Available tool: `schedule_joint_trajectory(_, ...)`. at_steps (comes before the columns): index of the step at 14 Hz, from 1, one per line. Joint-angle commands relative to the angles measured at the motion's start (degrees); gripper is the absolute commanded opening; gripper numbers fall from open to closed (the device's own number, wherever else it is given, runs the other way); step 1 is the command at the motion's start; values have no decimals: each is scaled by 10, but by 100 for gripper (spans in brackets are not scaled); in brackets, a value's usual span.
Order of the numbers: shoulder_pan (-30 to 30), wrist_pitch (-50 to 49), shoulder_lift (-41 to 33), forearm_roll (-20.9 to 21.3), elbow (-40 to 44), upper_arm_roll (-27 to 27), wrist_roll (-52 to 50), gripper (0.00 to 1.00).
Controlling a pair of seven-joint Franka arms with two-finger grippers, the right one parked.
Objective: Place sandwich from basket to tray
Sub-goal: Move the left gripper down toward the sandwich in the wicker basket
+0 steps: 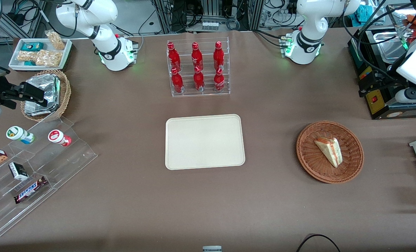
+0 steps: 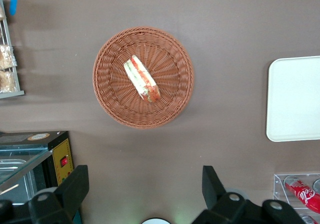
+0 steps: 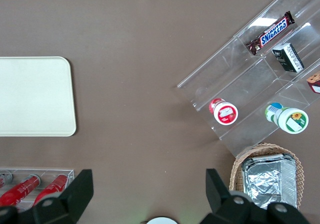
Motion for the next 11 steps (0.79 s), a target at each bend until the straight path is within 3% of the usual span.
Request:
schedule_joint_trajectory(1,-3,-9,7,-2,16,-1,9,100)
schedule_joint_trajectory(7,-4,-12,7,-2,11,-1,4,100)
schedule_joint_trajectory(11,3,13,34,-2,-48,1,1,100)
